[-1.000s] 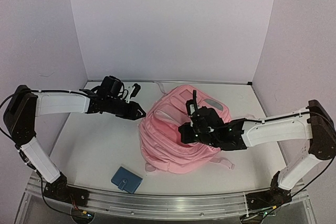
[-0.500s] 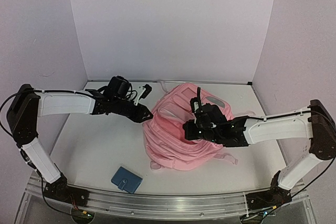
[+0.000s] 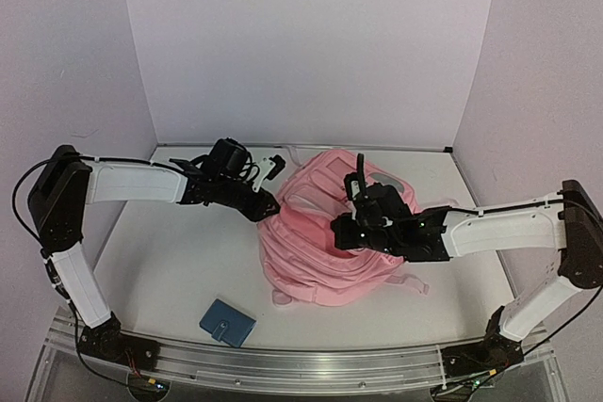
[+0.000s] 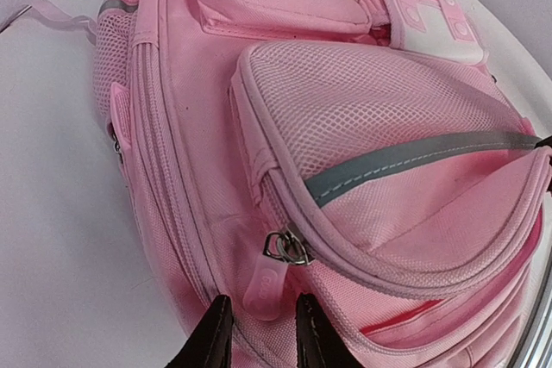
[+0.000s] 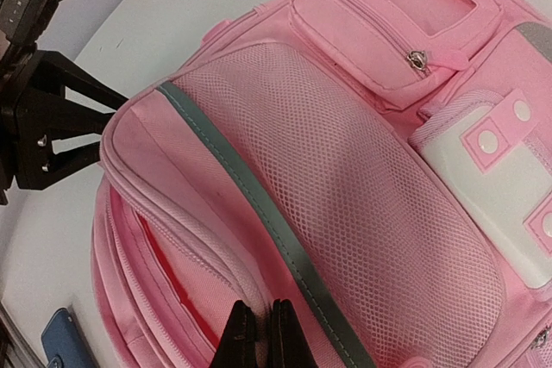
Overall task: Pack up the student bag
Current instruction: Zip the student bag at the center of the board.
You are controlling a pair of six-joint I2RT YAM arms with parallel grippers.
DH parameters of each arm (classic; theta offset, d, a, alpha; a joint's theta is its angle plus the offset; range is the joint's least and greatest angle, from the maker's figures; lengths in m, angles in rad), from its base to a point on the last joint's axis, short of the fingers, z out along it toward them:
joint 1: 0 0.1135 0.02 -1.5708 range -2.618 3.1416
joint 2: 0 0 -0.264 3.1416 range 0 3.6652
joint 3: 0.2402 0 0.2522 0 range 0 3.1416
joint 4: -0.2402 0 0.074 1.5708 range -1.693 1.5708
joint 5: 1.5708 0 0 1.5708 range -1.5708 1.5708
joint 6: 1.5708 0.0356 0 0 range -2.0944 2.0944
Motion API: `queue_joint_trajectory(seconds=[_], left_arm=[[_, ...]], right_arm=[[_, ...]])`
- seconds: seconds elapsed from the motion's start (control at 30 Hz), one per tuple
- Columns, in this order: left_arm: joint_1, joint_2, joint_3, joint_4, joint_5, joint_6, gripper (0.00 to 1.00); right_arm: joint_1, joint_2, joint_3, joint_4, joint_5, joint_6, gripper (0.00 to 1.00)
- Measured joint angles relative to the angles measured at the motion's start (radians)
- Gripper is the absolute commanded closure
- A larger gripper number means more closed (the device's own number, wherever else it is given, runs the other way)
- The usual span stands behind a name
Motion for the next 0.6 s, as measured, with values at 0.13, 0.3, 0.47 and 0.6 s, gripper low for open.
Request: queue_joint_trajectory(seconds=[0.13,0.3,0.47,0.6], left_arm=[[-0.006,0.021,0.023,-0.006,-0.002,0.023,0.89],[-0.019,0.045,0.052,-0.009,-0.008,0.063,1.00],[-0.031,0.045,0.051,-0.010,-0.033,0.070,1.00],[-0.048,0.032,0.032,-0.008,-0.081,0.069,1.00]], right_arm=[[-0.003,0.000,-0.002,-0.002,-0.002,-0.001,1.00],[-0.005,0.000,-0.002,-0.008,-0.002,-0.002,1.00],[-0.005,0.000,-0.002,-0.016,-0.001,-0.005,1.00],[-0.005,0.001,-0.002,-0.020,0.005,-0.003,1.00]])
